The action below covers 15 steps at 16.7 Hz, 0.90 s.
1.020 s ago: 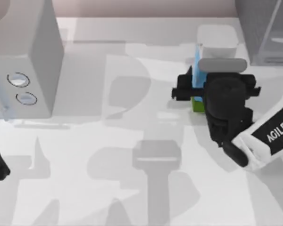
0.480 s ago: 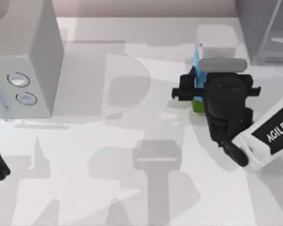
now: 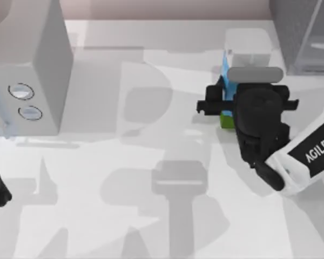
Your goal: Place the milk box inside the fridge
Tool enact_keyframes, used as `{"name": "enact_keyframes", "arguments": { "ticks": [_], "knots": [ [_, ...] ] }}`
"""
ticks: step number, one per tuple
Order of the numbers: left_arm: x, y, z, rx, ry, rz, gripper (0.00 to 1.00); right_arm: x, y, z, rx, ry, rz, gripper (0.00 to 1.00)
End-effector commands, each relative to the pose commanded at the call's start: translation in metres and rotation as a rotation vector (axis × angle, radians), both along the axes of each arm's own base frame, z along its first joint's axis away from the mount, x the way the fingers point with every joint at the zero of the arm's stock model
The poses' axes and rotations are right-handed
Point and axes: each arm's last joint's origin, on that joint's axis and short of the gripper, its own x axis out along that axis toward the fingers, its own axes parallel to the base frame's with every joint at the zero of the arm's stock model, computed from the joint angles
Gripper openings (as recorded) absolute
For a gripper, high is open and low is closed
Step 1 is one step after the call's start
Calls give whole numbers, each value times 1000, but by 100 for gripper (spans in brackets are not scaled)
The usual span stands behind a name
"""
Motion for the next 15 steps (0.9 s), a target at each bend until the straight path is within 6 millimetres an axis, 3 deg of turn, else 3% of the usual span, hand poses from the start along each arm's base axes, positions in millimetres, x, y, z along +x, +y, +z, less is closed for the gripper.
{"name": "enact_keyframes", "arguments": {
  "ticks": [3,5,15],
  "knots": [
    [0,0,0,0,0,0,100,0,1,5,3,-2,3,0],
    [0,0,0,0,0,0,100,3,3,19,4,-4,3,0],
    [0,0,0,0,0,0,100,0,1,146,-1,4,2,0]
  ]
}}
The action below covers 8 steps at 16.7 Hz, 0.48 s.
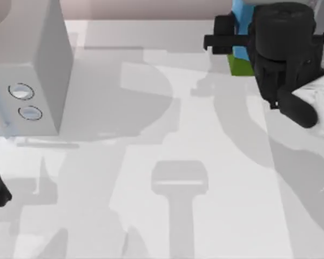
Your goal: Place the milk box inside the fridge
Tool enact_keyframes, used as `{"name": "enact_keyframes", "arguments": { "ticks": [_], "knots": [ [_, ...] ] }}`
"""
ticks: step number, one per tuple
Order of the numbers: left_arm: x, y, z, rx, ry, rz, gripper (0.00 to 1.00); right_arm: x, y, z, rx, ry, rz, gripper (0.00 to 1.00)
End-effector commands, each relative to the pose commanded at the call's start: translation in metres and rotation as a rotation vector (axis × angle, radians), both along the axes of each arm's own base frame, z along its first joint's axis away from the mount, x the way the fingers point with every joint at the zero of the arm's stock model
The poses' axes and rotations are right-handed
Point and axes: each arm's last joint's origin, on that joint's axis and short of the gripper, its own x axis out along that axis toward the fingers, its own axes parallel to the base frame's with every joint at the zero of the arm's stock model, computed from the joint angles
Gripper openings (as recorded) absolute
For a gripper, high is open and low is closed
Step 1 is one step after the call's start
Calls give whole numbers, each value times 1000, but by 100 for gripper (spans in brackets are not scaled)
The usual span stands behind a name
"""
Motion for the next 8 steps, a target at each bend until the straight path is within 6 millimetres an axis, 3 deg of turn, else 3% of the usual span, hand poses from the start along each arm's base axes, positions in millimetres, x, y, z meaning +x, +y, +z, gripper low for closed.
{"name": "enact_keyframes", "arguments": {
  "ticks": [8],
  "knots": [
    [0,0,0,0,0,0,100,-5,-7,8,4,-4,2,0]
  ]
}}
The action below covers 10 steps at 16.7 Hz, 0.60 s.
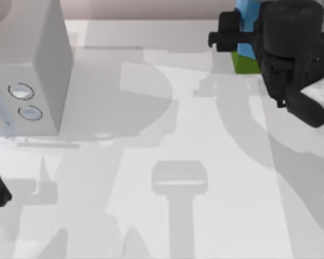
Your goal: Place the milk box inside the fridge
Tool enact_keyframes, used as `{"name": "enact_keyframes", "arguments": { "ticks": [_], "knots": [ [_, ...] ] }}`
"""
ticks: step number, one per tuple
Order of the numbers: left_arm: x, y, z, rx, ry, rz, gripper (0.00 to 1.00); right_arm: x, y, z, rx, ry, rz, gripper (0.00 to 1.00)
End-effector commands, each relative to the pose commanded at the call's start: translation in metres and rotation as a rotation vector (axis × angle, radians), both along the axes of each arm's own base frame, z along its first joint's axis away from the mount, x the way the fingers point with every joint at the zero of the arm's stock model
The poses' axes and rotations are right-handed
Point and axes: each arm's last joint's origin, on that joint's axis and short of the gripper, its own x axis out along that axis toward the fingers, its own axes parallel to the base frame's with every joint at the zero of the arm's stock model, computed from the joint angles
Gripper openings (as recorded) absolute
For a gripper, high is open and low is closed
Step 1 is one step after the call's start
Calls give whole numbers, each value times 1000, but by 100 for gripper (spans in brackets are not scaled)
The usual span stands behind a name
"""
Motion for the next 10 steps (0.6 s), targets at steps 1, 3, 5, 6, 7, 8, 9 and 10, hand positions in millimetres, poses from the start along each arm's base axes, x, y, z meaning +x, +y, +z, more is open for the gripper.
{"name": "enact_keyframes", "arguments": {
  "ticks": [1,3,5,6,7,8,9,10],
  "knots": [
    [0,0,0,0,0,0,100,-4,-7,4,1,-2,1,0],
    [0,0,0,0,0,0,100,-17,-26,15,4,-8,2,0],
    [0,0,0,0,0,0,100,-38,-51,29,10,-24,2,0],
    [0,0,0,0,0,0,100,-52,-65,36,15,-37,1,0],
    [0,0,0,0,0,0,100,-67,-80,42,20,-53,0,0],
    [0,0,0,0,0,0,100,-85,-95,47,24,-72,-1,0],
    [0,0,0,0,0,0,100,-104,-109,49,29,-94,-2,0],
    [0,0,0,0,0,0,100,-123,-123,49,32,-117,-3,0]
  ]
}}
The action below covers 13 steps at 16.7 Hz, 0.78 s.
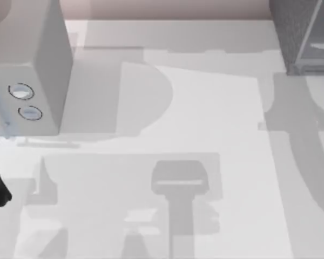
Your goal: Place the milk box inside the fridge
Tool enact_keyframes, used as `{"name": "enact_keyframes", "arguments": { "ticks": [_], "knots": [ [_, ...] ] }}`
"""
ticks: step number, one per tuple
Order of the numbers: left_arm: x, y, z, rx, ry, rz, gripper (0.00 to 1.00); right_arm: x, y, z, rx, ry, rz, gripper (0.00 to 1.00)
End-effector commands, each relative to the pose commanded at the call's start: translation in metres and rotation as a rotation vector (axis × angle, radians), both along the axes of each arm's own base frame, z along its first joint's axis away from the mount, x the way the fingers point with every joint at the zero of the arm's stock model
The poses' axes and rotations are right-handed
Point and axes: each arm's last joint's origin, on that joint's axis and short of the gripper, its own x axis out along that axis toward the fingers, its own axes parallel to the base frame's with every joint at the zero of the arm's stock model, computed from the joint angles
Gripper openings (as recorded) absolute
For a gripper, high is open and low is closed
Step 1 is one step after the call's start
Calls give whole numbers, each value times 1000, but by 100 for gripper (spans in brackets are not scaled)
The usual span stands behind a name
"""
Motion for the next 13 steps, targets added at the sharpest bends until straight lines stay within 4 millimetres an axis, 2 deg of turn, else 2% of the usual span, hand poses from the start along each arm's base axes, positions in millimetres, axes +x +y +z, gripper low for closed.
{"name": "enact_keyframes", "arguments": {
  "ticks": [3,6,10,13],
  "knots": [
    [0,0,0,0,0,0,100,-54,-31,-15,3,-72,-1,0],
    [0,0,0,0,0,0,100,-89,-47,-47,-9,-118,-1,0],
    [0,0,0,0,0,0,100,-105,-56,-95,-31,-105,2,0],
    [0,0,0,0,0,0,100,-106,-59,-114,-38,-86,4,0]
  ]
}}
